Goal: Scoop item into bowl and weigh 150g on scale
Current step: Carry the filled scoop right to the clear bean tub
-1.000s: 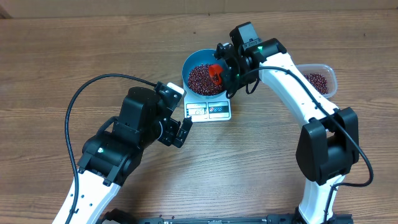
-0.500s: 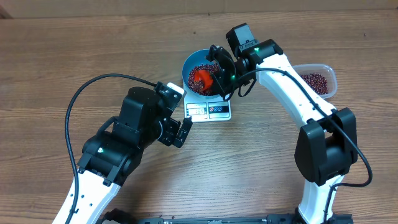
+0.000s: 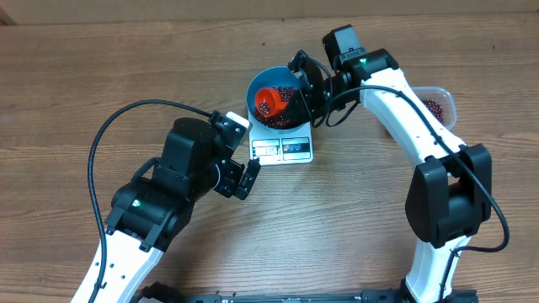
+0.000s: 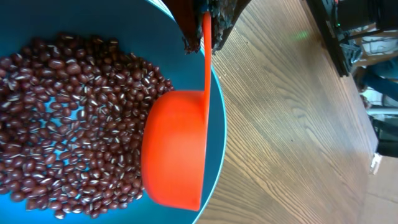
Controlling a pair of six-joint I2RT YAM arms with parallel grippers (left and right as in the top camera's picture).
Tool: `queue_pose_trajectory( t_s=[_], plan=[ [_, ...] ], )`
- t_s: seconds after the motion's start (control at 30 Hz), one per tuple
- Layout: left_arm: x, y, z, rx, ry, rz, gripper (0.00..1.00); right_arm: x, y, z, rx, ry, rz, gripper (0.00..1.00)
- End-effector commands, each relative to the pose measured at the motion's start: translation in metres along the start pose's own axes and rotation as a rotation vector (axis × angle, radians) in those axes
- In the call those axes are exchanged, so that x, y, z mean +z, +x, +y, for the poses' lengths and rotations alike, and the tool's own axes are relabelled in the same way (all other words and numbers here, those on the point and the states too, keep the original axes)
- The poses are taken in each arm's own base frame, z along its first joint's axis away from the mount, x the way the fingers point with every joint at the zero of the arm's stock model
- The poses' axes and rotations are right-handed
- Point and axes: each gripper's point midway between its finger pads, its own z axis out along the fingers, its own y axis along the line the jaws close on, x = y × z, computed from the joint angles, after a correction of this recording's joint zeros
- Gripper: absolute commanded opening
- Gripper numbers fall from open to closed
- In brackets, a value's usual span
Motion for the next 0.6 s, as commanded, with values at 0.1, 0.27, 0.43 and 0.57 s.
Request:
queue_pose_trajectory(
  t_s=[0.1, 0.27, 0.43, 0.57],
  plan=[
    [-0.005, -0.005, -0.001, 0.014, 0.007, -0.024, 1.00, -0.002, 0.001, -0.007, 0.027, -0.028, -0.007, 0.04],
    [-0.005, -0.005, -0.001, 0.014, 0.007, -0.024, 1.00, -0.006, 0.000, -0.012, 0.038, -0.022, -0.016, 0.03],
    [-0.005, -0.005, 0.000, 0.014, 0.006, -0.023, 1.00, -0.010, 0.001, -0.017, 0.051, -0.018, -0.019, 0.04],
    [-0.005, -0.005, 0.000, 0.014, 0.006, -0.023, 0.99, -0.019, 0.003, -0.012, 0.069, -0.018, -0.008, 0.04]
  ],
)
